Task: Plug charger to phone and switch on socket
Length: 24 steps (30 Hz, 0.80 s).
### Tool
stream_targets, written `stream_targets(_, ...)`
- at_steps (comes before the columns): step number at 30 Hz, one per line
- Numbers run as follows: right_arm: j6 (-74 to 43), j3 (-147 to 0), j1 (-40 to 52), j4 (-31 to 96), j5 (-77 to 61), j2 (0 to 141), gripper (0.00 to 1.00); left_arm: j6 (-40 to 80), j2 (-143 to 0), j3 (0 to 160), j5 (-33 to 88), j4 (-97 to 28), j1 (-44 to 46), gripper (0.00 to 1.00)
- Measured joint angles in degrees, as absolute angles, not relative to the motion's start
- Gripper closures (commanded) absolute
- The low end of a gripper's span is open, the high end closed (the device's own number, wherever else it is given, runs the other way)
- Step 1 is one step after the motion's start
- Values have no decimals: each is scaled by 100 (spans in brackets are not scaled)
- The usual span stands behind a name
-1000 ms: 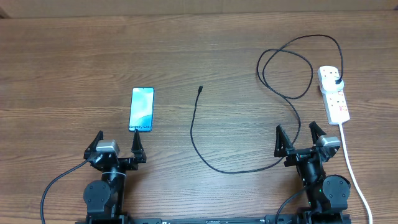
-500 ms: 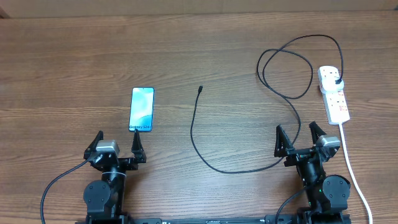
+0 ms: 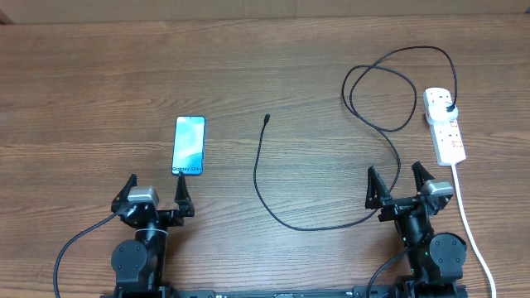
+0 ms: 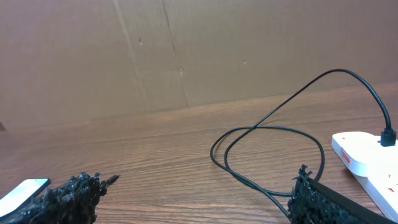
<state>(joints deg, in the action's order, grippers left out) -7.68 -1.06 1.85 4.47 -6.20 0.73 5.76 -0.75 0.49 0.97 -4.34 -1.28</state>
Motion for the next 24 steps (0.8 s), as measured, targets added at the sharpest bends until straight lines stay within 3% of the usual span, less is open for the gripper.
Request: stream_targets(24,-770,-106,185,447,-620,73,0,582,-128,228,84,-215,-128,0)
